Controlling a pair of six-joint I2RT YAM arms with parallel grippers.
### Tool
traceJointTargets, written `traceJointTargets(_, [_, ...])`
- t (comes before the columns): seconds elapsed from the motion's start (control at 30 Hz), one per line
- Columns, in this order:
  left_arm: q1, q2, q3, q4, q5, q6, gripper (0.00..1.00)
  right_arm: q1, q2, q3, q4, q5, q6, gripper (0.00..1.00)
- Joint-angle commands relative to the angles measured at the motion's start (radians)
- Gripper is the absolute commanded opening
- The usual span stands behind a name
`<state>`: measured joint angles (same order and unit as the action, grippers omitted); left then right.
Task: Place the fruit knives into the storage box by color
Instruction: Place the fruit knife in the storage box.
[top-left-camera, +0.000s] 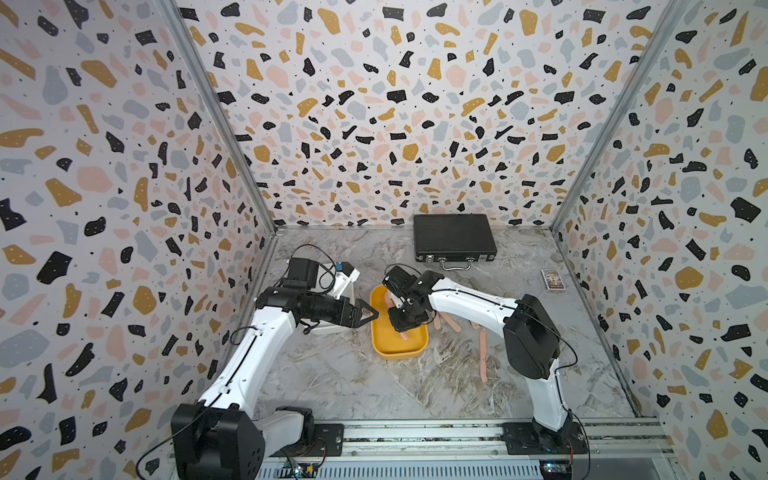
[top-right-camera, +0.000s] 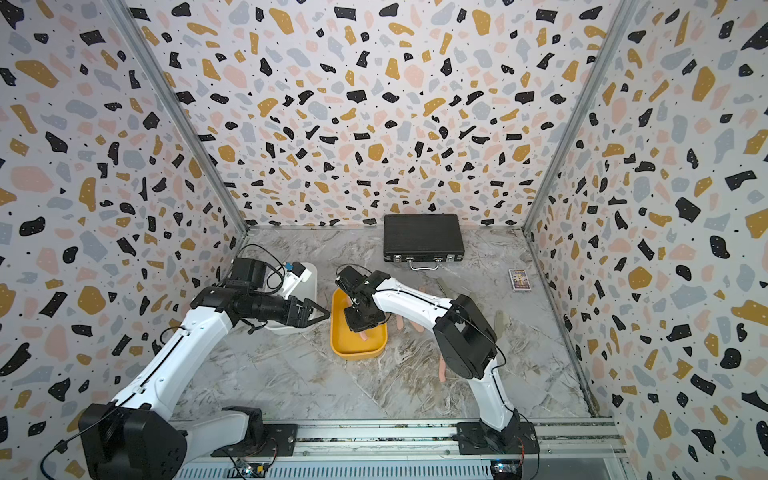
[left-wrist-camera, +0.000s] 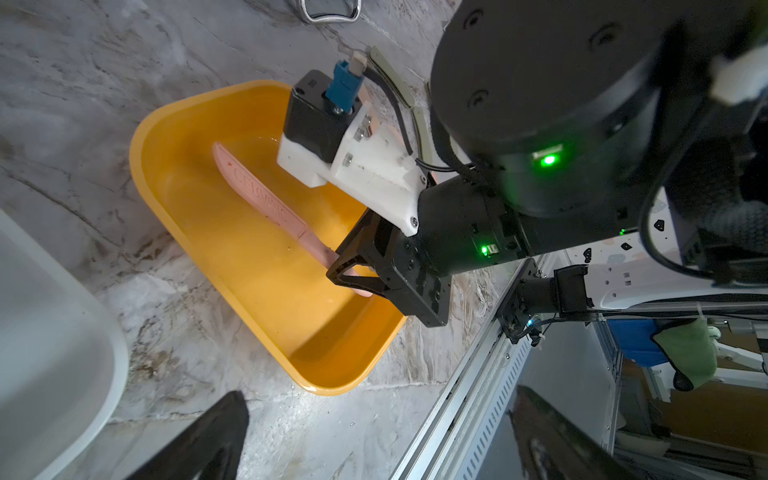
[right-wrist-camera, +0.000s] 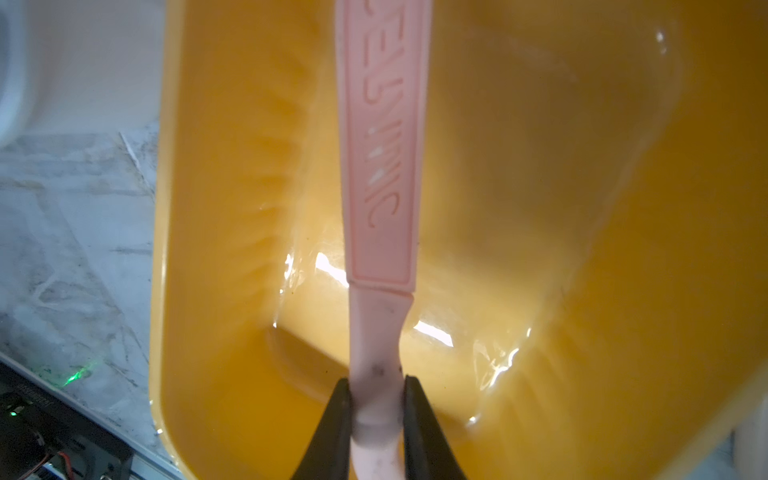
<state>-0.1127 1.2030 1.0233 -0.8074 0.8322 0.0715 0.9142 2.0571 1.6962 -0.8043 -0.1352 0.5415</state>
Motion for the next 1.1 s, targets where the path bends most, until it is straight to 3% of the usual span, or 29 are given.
traceJointTargets(0.0, [0.006,0.003,-0.009,0.005,0.012,0.024,0.99,0.001,0.016,0.005,0.009,-0.01,0.009,0.16])
traceJointTargets(0.7, [0.007,0.036,-0.015,0.005,-0.04,0.025,0.99,0.0,0.103,0.067,0.058,-0.069,0.026,0.19])
traceJointTargets(0.9, [0.007,0.038,-0.016,0.003,-0.05,0.024,0.99,0.0,0.102,0.082,0.078,-0.094,0.028,0.24])
traceJointTargets(1.07, [0.008,0.024,-0.017,0.002,-0.054,0.025,0.99,0.001,0.089,0.091,0.083,-0.109,0.014,0.36])
